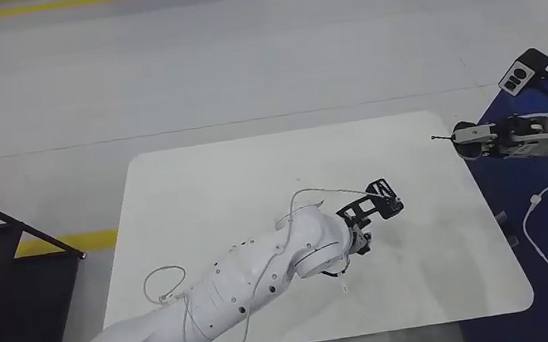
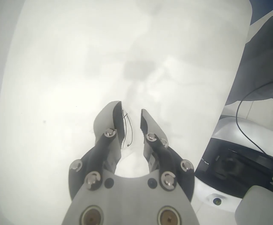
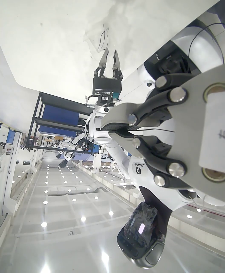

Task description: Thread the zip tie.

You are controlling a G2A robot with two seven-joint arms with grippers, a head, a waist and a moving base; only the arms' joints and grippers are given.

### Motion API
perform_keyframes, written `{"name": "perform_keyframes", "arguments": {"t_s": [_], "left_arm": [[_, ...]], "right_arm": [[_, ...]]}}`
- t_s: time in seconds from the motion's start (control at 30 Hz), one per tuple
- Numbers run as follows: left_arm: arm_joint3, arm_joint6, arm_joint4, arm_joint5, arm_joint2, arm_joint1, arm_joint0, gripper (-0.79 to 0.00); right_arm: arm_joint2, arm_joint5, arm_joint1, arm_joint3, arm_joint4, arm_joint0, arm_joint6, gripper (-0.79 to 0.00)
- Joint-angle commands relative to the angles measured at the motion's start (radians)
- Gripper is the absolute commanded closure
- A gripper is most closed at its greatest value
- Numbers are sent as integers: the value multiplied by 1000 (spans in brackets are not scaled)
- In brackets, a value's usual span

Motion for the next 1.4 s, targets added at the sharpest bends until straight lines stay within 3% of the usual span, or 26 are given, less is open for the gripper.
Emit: {"name": "perform_keyframes", "arguments": {"t_s": [0.0, 0.1, 0.2, 0.37, 0.57, 0.67, 0.8, 1.37], "left_arm": [[0, 0, 0, 0, 0, 0, 0, 0], [10, -1, -2, -8, 5, 0, 12, 0], [80, -34, -23, -31, 5, -11, 4, 0], [196, -87, -73, -57, 18, -49, -41, 0], [275, -100, -78, -60, 52, -93, -63, 0], [310, -88, -63, -65, 69, -114, -71, -157], [359, -79, -41, -57, 78, -138, -84, -206], [530, -93, 21, -51, 113, -228, -97, -160]], "right_arm": [[0, 0, 0, 0, 0, 0, 0, 0], [0, 0, 0, 0, 0, 0, 0, 0], [0, 0, 0, 0, 0, 0, 0, 0], [0, 0, 0, 0, 0, 0, 0, 0], [0, 0, 0, 0, 0, 0, 0, 0], [0, 0, 0, 0, 0, 0, 0, 0], [0, 0, 0, 0, 0, 0, 0, 0], [0, 0, 0, 0, 0, 0, 0, 0]]}}
